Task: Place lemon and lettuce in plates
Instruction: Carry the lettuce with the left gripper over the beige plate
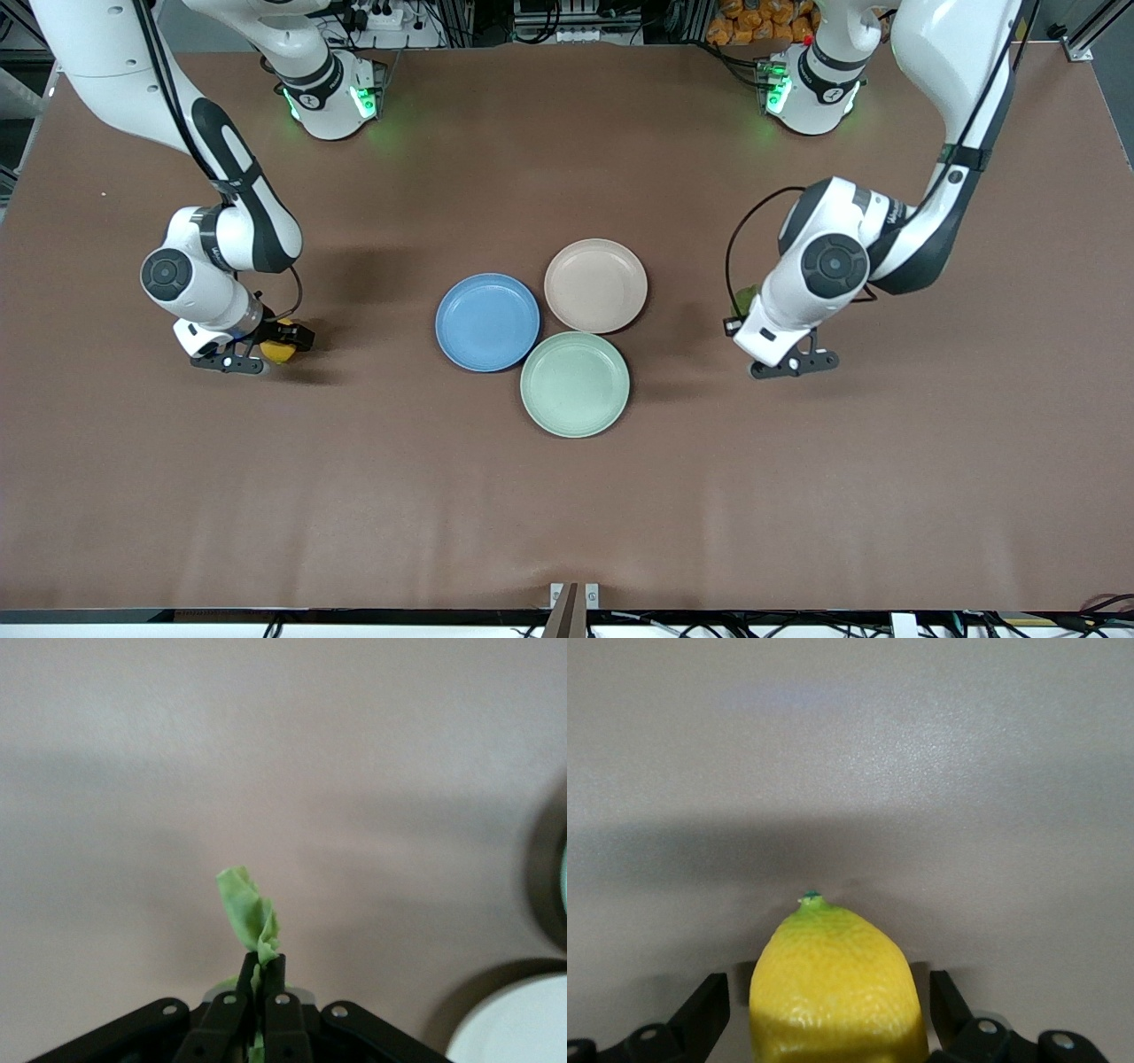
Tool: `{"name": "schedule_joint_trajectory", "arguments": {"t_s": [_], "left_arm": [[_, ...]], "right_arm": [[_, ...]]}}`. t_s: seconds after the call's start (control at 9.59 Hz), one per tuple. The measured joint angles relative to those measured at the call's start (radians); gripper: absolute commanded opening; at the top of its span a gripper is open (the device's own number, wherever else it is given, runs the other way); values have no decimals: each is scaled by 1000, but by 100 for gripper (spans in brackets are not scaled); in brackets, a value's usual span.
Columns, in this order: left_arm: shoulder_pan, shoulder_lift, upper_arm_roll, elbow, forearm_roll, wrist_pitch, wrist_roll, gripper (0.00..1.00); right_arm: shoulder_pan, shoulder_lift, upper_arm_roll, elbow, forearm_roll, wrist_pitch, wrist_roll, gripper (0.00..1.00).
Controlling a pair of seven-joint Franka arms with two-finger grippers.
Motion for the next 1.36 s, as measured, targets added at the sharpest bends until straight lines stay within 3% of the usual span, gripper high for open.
{"name": "schedule_joint_trajectory", "arguments": {"t_s": [0.21,0.52,1.04,1.36], "left_arm": [[-5,-2,-62,-12,-1,0,-89,0],[-29,10,-144,-17,-2,1,-208,0],[-169,82,-160,9,-19,6,-334,0],[-250,155,-160,47,-19,28,-392,0]], "right_arm": [[0,0,0,0,0,0,1,83],[0,1,0,0,0,0,2,62],[0,2,0,0,0,0,3,39],[0,3,0,2,0,-2,3,37]]}}
